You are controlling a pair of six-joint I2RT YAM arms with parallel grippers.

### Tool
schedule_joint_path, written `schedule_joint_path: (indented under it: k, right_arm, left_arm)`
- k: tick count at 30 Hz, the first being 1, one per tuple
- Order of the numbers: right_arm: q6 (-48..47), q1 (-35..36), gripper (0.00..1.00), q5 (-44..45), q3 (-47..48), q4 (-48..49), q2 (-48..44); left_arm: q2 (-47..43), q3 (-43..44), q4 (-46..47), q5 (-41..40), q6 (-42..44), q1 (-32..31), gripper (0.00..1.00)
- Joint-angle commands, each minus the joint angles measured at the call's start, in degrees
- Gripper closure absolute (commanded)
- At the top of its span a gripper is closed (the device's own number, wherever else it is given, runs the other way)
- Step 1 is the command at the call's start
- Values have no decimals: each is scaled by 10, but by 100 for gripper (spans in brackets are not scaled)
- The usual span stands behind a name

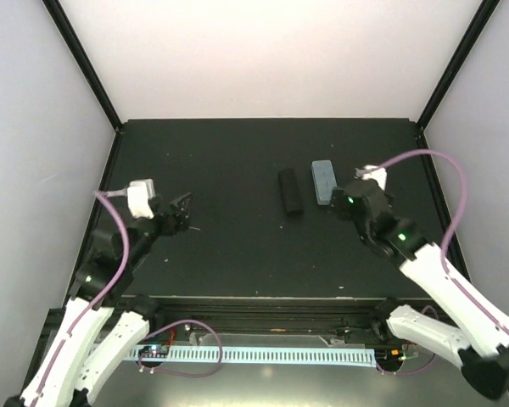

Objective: Organize the sunglasses
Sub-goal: Reset both arms

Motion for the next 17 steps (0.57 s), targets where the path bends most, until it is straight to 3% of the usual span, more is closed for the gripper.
schedule_joint_path:
  k: [1,9,17]
  right_arm:
    - [26,0,0,103,-49,-57,-128]
    - [33,0,0,163,-27,-137,-315]
    - [63,-1,0,156,1,-189,-362]
  left_arm:
    - [-87,27,-83,-63,44,5,1]
    - [-187,60,-158,-74,53,5,1]
    - [-196,74,-191,-81,60,5,1]
